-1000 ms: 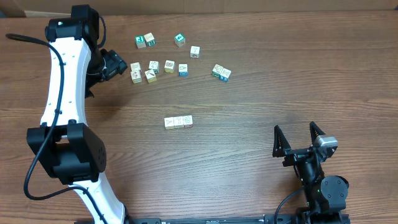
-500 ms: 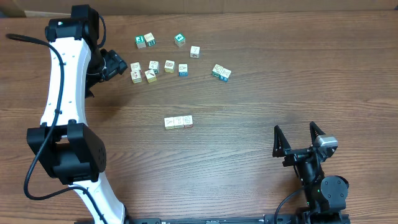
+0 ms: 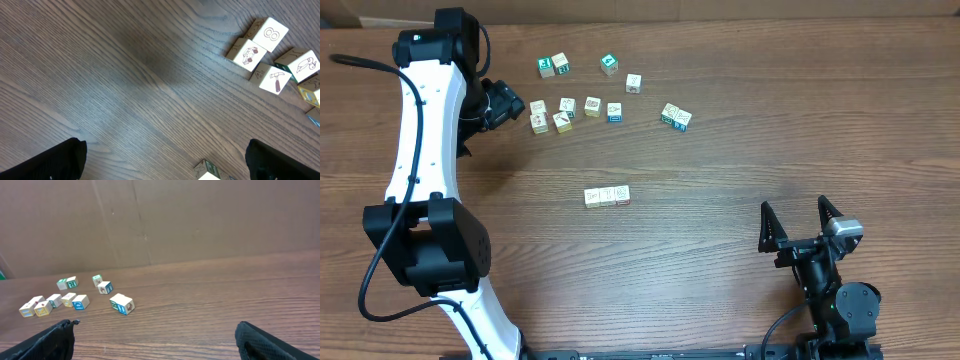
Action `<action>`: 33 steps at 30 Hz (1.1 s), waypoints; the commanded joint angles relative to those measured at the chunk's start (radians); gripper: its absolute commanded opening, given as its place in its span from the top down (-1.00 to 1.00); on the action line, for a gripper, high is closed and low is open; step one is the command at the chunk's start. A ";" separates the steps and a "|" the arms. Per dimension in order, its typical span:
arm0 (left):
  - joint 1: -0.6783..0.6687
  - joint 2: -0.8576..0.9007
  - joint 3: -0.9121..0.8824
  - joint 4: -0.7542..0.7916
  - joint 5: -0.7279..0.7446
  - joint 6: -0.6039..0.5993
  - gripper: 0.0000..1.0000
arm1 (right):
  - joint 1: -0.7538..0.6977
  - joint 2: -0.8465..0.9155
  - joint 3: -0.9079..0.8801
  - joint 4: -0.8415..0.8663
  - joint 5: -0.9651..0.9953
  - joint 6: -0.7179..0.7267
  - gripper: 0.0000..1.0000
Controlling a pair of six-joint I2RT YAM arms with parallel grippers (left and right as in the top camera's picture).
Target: Form a horizontal line
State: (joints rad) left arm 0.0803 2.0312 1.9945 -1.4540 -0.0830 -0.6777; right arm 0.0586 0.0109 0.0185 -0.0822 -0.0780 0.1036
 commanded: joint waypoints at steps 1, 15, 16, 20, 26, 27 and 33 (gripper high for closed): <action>-0.002 0.009 -0.008 0.000 -0.002 0.004 -0.99 | -0.005 -0.008 -0.010 0.005 0.006 -0.004 -1.00; -0.002 0.009 -0.008 0.000 -0.002 0.004 -1.00 | -0.005 -0.008 -0.010 0.005 0.006 -0.004 -1.00; -0.002 0.009 -0.008 0.000 -0.002 0.004 -1.00 | -0.005 -0.008 -0.010 0.005 0.006 -0.004 -1.00; -0.002 0.009 -0.008 0.000 -0.002 0.004 -1.00 | -0.005 -0.008 -0.010 0.005 0.006 -0.004 -1.00; -0.002 0.009 -0.008 0.000 -0.002 0.004 -1.00 | -0.005 -0.008 -0.010 0.005 0.006 -0.004 -1.00; -0.002 0.009 -0.008 0.000 -0.002 0.004 -1.00 | -0.005 -0.008 -0.010 0.005 0.006 -0.004 -1.00; -0.002 0.009 -0.008 0.000 -0.002 0.005 -0.99 | -0.005 -0.008 -0.010 0.091 0.065 -0.026 -1.00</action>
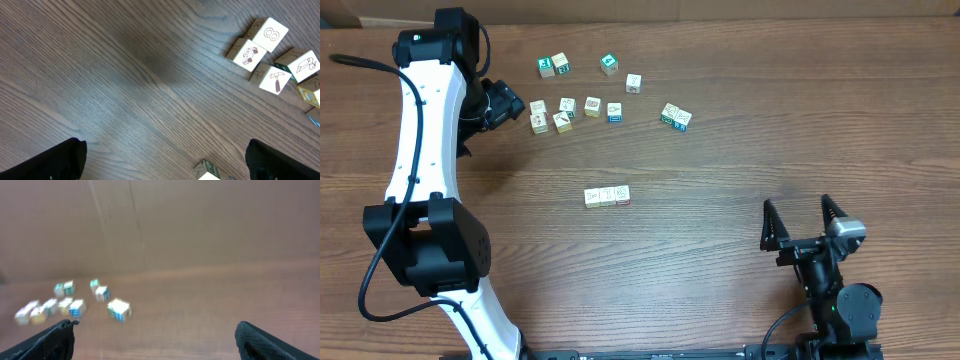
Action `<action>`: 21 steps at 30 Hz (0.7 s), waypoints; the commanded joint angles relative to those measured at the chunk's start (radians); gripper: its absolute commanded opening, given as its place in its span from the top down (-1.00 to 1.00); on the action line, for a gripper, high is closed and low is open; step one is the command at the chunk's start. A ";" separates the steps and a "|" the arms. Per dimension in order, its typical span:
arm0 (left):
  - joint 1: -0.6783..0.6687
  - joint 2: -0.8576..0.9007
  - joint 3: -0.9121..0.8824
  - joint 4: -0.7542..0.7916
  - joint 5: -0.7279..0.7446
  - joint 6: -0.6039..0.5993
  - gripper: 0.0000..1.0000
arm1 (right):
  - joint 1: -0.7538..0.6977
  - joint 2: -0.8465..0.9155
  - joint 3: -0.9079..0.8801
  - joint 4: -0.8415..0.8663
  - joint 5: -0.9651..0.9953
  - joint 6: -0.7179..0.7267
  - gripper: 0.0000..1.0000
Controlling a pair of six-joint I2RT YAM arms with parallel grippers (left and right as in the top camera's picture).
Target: Form a horizontal line
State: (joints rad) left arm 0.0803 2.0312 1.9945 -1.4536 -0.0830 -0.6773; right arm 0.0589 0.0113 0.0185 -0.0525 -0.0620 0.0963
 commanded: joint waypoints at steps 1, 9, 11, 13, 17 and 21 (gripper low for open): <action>-0.002 0.009 -0.008 0.000 -0.002 0.004 -1.00 | -0.005 -0.008 -0.010 0.067 0.049 -0.019 -1.00; -0.002 0.009 -0.008 0.000 -0.002 0.004 -0.99 | -0.005 -0.008 -0.010 0.096 0.042 -0.005 -1.00; -0.002 0.009 -0.008 0.000 -0.002 0.004 -1.00 | -0.005 -0.008 -0.010 0.139 -0.044 0.029 -1.00; -0.002 0.009 -0.008 0.000 -0.002 0.004 -1.00 | -0.005 -0.008 0.005 0.142 -0.095 0.031 -1.00; -0.002 0.009 -0.008 0.000 -0.002 0.004 -1.00 | -0.005 -0.002 0.145 0.032 -0.084 0.064 -1.00; -0.002 0.009 -0.008 0.000 -0.002 0.004 -1.00 | -0.005 0.076 0.355 -0.053 -0.071 0.090 -1.00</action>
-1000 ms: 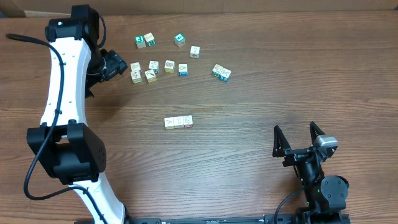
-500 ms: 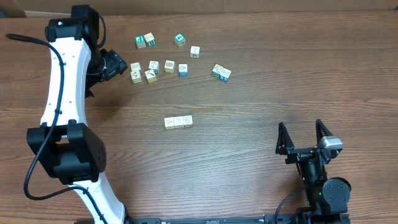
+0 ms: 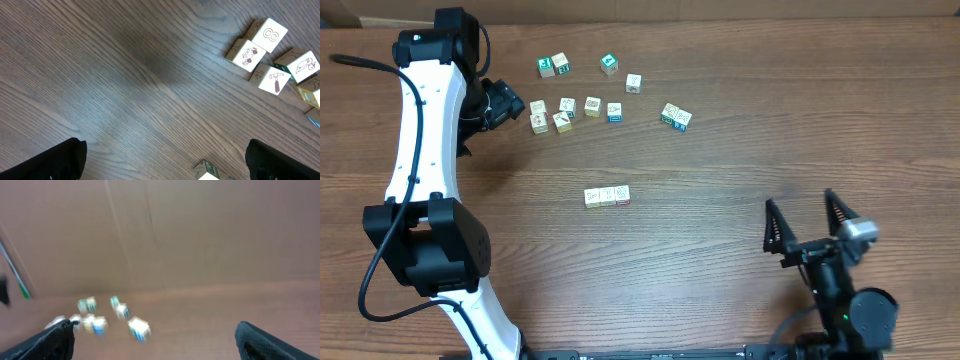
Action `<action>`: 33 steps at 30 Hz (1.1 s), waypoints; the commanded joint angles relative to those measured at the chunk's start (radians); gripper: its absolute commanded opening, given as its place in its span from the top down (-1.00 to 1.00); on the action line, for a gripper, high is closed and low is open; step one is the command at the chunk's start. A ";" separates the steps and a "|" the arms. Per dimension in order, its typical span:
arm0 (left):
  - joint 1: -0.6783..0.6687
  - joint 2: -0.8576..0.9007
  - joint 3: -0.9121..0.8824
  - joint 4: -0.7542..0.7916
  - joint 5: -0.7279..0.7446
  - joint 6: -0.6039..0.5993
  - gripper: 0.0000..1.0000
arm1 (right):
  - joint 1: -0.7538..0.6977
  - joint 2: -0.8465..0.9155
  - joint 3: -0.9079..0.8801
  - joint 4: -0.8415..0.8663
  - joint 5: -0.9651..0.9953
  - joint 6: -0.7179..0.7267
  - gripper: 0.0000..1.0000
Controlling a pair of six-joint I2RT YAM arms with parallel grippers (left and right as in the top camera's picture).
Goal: Form a horizontal line
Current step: 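Raise the right gripper and move it toward the back-right blocks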
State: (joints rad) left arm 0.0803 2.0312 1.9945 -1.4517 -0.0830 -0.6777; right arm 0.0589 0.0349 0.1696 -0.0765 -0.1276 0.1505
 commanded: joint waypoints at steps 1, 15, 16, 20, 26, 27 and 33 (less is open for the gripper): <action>-0.002 0.009 -0.008 -0.002 -0.002 0.004 -1.00 | -0.005 0.080 0.254 -0.051 -0.005 0.036 -1.00; -0.002 0.009 -0.008 -0.002 -0.002 0.004 -1.00 | -0.005 0.904 1.324 -0.684 -0.108 0.010 -1.00; -0.002 0.009 -0.008 -0.002 -0.002 0.004 -1.00 | -0.005 0.980 1.416 -0.743 -0.111 0.008 -1.00; -0.002 0.009 -0.008 -0.002 -0.002 0.004 -1.00 | -0.005 1.254 1.741 -0.955 -0.126 0.010 -1.00; -0.002 0.009 -0.008 -0.002 -0.002 0.004 -1.00 | 0.004 1.570 2.017 -1.138 -0.246 0.010 -1.00; -0.002 0.009 -0.008 -0.002 -0.002 0.004 -0.99 | 0.008 1.605 2.018 -1.138 -0.245 0.010 -1.00; -0.002 0.009 -0.008 -0.002 -0.002 0.004 -1.00 | 0.020 1.768 2.018 -1.079 -0.310 0.010 -1.00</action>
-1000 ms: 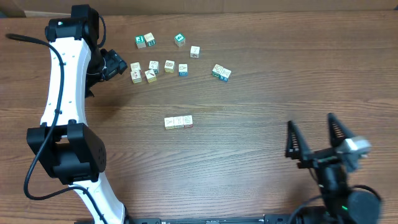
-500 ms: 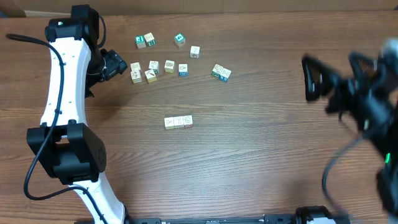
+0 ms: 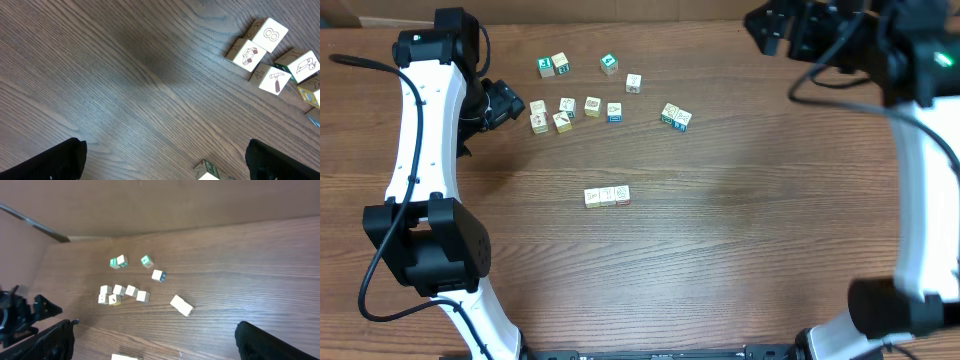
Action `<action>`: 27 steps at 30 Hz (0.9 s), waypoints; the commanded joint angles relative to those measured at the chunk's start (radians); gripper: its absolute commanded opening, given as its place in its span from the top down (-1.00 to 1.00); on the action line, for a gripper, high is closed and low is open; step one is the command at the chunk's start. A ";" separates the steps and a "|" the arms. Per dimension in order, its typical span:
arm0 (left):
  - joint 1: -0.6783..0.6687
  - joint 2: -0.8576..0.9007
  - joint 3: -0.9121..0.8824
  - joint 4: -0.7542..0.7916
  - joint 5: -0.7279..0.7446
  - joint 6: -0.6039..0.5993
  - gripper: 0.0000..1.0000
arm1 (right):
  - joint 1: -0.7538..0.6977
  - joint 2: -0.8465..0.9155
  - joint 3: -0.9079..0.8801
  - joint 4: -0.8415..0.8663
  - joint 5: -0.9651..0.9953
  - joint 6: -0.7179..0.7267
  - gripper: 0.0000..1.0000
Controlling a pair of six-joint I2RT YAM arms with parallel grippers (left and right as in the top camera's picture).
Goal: Form a horizontal line
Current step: 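Raise the right gripper and move it toward the back-right blocks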
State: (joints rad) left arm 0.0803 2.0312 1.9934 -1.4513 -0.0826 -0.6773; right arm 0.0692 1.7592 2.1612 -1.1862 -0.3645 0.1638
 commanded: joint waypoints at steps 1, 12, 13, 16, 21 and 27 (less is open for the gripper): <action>-0.002 0.009 -0.007 -0.002 -0.003 0.004 -0.99 | 0.010 0.064 0.026 0.057 -0.090 -0.002 -1.00; -0.002 0.009 -0.007 -0.002 -0.003 0.004 -1.00 | 0.012 0.186 0.024 0.267 0.029 0.063 -0.91; -0.002 0.009 -0.007 -0.002 -0.003 0.004 -0.99 | 0.013 0.198 0.024 0.277 0.040 0.043 -0.91; -0.002 0.009 -0.007 -0.002 -0.003 0.004 -1.00 | 0.024 0.232 0.024 0.312 0.050 -0.010 -0.92; -0.002 0.009 -0.007 -0.002 -0.003 0.004 -1.00 | 0.072 0.317 0.024 0.370 0.133 -0.056 -0.92; -0.002 0.009 -0.007 -0.002 -0.003 0.004 -1.00 | 0.172 0.460 0.024 0.447 0.209 -0.094 -0.91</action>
State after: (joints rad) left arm 0.0803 2.0312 1.9934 -1.4513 -0.0830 -0.6777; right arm 0.1864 2.1551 2.1616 -0.7628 -0.2256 0.1024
